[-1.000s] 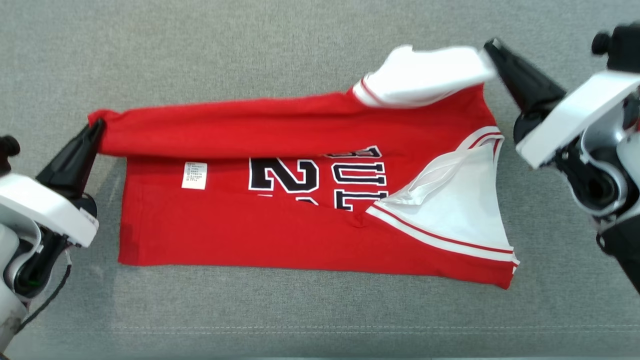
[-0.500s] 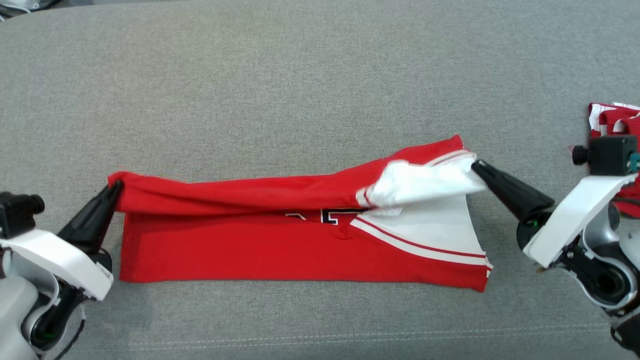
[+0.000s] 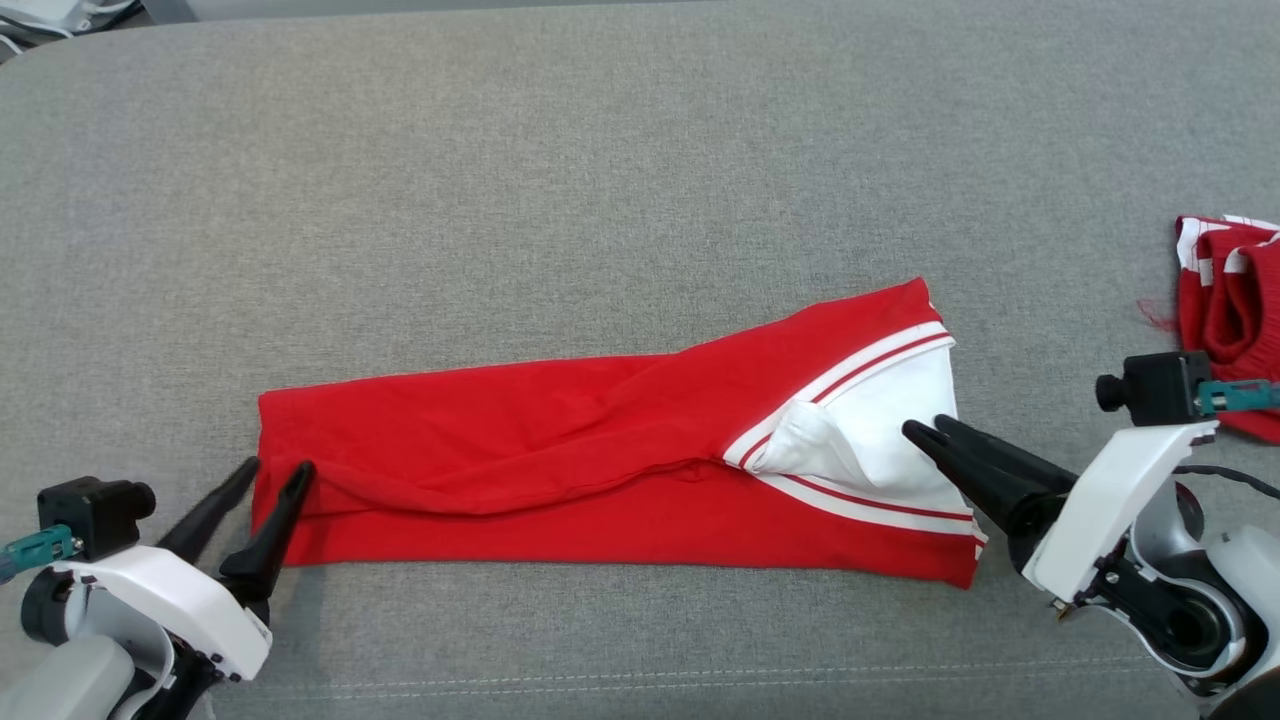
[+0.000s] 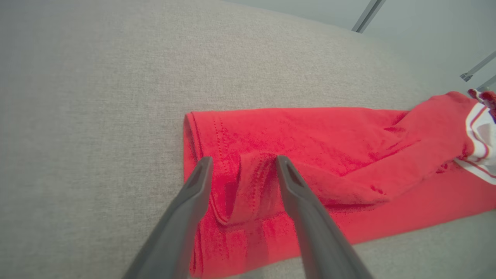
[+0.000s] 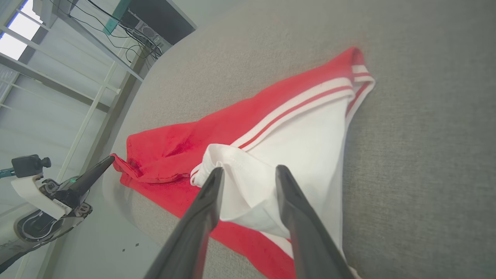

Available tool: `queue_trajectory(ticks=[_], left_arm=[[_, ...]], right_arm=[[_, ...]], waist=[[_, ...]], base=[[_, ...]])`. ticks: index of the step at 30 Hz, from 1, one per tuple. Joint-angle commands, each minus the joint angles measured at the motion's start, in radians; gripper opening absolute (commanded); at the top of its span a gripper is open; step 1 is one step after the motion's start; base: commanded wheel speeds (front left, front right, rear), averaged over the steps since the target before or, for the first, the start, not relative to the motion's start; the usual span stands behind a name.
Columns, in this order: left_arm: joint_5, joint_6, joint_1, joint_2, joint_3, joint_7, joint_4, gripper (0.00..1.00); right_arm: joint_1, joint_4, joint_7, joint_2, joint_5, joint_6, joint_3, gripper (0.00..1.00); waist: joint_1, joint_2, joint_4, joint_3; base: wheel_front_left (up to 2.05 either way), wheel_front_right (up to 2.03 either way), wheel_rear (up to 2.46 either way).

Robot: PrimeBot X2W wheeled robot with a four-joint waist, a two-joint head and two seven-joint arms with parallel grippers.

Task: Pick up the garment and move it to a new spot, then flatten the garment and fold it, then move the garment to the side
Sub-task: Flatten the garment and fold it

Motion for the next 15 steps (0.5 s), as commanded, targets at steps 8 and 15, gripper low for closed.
queue_trajectory(ticks=[8, 15], left_arm=[[0.214, 0.0, 0.035, -0.044, 0.267, -0.006, 0.078, 1.0], [0.387, 0.0, 0.124, -0.192, 0.504, -0.006, 0.022, 1.0]], right_arm=[[0.047, 0.029, -0.141, -0.022, -0.078, 0.004, -0.163, 1.0], [0.076, 0.178, -0.211, 0.101, -0.198, 0.004, -0.239, 1.0]], waist=[[0.0, -0.0001, 0.025, -0.046], [0.0, -0.0001, 0.054, -0.07]], base=[[0.0, 0.0, 0.0], [0.0, 0.0, 0.0]])
